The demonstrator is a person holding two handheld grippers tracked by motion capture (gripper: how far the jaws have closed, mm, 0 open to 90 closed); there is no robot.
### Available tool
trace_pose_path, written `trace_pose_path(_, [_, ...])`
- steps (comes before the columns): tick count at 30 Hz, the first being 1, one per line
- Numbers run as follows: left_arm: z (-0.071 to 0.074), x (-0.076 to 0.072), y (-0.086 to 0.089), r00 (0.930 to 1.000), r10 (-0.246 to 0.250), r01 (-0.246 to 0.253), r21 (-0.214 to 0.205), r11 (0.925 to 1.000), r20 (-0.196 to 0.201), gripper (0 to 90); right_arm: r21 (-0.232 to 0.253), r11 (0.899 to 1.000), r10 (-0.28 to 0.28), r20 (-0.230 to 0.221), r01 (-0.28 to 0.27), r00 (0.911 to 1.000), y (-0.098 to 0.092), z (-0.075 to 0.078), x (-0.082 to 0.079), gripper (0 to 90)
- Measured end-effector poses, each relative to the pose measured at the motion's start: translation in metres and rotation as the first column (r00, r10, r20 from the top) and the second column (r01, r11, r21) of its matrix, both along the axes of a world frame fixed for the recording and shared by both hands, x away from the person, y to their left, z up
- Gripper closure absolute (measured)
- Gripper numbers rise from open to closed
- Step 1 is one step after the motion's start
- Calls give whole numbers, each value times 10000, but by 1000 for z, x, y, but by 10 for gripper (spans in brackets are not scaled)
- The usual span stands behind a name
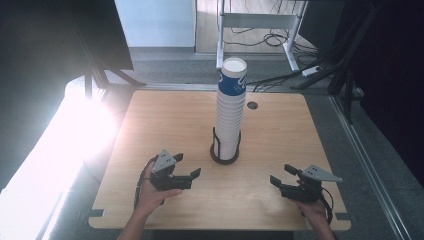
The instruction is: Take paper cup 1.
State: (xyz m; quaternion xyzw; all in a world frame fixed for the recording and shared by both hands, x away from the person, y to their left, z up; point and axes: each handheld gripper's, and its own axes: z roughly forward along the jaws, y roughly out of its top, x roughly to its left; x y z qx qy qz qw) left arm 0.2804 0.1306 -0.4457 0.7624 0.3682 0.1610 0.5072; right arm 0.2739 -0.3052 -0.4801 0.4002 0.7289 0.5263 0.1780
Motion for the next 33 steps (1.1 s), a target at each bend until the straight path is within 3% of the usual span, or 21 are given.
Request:
trace_pose_path(6, [11,10,-7,9997,-180,179,38,9998,178,148,-13,10000,43,-40,-43,10000,-1,-1,-5,225])
trace_pose_path(11, [21,27,-19,9988,-324,321,85,9994,374,146,-173,9998,85,-32,-85,10000,-2,-2,-12,230])
trace_pose_path(21, [29,45,-29,9984,-342,328,325,9989,446,147,-95,9999,47,12,-47,10000,-3,-2,-13,234])
trace_pose_path(25, [37,53,-33,9984,-261,250,231,9994,493,152,-259,9996,143,-119,-146,9998,1,-5,-13,234])
trace_pose_path(33, [52,65,-42,9948,-664,654,153,9977,775,146,-370,9991,221,-58,-223,9997,3,-5,-14,236])
